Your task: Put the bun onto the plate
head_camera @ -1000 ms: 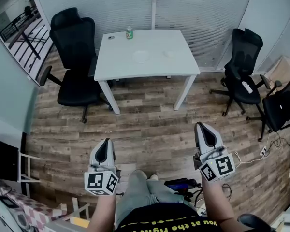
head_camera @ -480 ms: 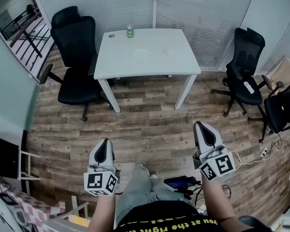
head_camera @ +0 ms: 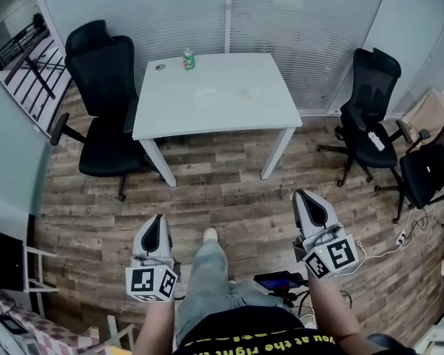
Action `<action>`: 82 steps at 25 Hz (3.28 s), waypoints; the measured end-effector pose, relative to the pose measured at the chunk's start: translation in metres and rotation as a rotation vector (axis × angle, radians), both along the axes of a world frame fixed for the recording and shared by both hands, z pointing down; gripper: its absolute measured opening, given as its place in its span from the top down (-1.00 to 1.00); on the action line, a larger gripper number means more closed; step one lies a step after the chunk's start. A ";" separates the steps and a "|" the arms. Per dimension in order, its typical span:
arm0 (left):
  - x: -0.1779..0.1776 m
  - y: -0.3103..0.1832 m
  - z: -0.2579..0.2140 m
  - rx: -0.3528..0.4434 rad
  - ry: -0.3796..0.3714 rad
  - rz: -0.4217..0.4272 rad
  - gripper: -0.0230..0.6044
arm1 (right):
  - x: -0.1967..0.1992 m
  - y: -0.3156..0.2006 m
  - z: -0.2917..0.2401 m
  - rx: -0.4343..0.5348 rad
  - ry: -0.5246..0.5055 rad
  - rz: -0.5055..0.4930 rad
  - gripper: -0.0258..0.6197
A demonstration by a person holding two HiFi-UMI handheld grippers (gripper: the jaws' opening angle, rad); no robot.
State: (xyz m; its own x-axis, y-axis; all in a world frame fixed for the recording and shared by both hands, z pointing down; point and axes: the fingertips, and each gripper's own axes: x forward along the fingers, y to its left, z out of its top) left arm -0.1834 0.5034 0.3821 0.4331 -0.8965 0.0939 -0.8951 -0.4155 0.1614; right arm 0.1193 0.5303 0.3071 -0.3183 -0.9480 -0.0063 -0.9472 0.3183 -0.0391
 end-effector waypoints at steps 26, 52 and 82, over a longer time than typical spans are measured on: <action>0.019 -0.311 -0.006 0.022 0.048 0.109 0.93 | 0.009 -0.278 0.003 -0.024 -0.009 0.099 0.90; -0.013 -0.387 0.020 -0.037 0.046 0.098 0.93 | -0.028 -0.367 0.022 -0.078 -0.008 0.071 0.90; -0.015 -0.366 0.015 -0.029 0.035 0.079 0.93 | -0.021 -0.344 0.023 -0.081 -0.012 0.058 0.90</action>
